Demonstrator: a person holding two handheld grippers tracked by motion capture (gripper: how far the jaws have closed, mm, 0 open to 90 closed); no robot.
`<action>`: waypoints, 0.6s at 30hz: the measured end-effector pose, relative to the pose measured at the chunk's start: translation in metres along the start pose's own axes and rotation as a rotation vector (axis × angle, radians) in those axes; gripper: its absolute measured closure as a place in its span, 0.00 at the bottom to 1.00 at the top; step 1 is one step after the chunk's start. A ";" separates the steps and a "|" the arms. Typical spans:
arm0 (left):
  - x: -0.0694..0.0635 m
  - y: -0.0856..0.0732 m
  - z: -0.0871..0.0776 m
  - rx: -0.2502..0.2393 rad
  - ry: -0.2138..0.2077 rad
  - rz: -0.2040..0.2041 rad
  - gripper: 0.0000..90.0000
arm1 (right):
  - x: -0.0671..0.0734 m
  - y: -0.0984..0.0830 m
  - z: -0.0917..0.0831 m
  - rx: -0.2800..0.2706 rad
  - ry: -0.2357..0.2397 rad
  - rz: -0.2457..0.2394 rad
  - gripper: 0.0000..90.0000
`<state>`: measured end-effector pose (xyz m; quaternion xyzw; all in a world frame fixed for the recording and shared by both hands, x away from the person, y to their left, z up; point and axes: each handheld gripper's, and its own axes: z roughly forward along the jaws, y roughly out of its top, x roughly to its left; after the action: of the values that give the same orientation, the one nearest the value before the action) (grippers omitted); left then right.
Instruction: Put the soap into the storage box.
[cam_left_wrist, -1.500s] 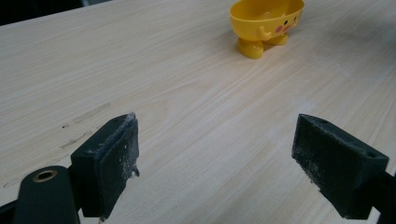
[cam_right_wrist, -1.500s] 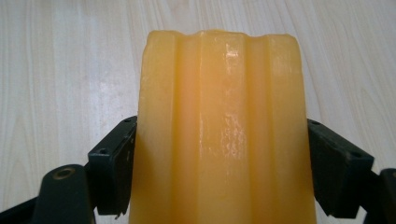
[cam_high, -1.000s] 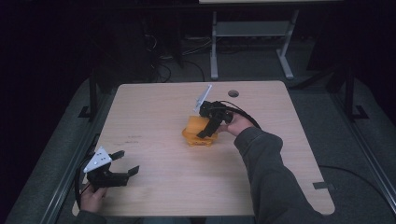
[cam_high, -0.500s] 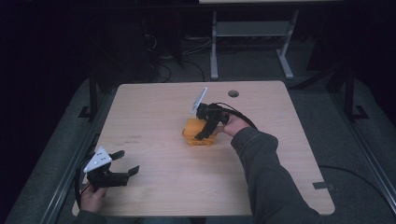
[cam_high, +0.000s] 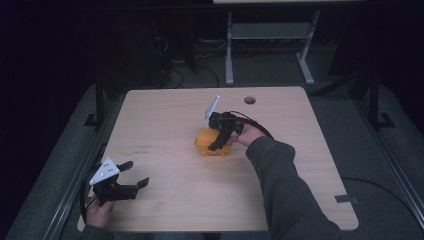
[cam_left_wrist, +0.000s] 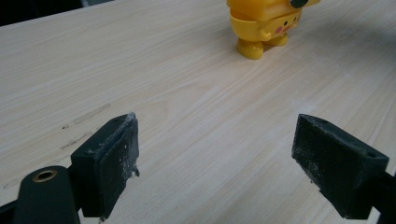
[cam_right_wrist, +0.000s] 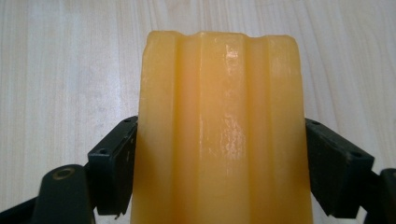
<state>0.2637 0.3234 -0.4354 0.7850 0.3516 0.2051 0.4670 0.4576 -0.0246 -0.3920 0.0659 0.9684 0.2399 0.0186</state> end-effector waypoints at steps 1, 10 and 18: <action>0.000 0.000 0.000 -0.001 -0.001 -0.001 0.16 | 0.000 0.000 0.001 0.001 0.002 0.002 0.23; 0.000 0.000 0.000 -0.001 0.000 -0.001 0.16 | 0.000 0.000 0.001 -0.003 -0.001 0.010 0.23; 0.000 0.000 0.000 -0.002 -0.001 0.001 0.16 | 0.000 -0.001 0.001 -0.005 0.002 0.023 0.22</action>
<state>0.2636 0.3232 -0.4352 0.7848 0.3511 0.2053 0.4677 0.4576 -0.0250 -0.3934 0.0768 0.9670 0.2426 0.0151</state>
